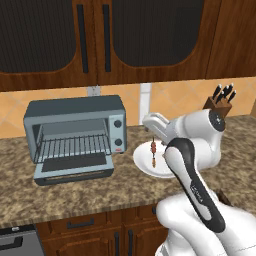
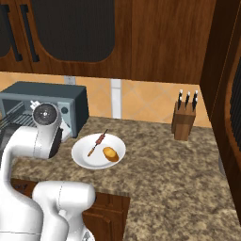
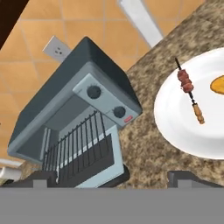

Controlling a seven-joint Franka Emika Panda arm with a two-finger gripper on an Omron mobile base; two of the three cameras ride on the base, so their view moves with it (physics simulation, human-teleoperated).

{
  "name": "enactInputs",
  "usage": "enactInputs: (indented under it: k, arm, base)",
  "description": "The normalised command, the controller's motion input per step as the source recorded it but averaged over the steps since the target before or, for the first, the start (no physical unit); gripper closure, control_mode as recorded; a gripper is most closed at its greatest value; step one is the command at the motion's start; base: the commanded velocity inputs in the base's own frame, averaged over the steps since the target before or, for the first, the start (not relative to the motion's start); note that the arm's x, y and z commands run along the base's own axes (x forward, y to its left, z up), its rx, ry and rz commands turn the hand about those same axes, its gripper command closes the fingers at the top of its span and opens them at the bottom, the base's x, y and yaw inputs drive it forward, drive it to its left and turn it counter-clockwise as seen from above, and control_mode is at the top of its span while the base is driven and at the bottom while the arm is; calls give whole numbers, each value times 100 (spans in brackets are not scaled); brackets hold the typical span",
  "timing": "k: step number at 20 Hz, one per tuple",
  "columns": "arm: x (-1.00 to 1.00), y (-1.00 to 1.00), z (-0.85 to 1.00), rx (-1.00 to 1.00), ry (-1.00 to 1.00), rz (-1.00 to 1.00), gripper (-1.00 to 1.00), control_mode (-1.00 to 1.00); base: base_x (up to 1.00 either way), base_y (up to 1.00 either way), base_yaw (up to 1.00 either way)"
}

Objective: Pick up the kebab skewer and baguette bread, and place them inside the toaster oven. Close the toaster oven door and start by setting the timer.

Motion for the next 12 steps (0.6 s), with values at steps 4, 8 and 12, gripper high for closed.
enactInputs:
  k: [4, 8, 12]
  arm:
    - [-35, -46, 9, -8, 7, 13, -100, -100]
    - [-7, -13, 11, -23, 16, 26, -100, -100]
    - [0, -1, 10, -36, 20, 47, -100, -100]
  base:
    - [0, 0, 0]
    - [0, 0, 0]
    - [0, 0, 0]
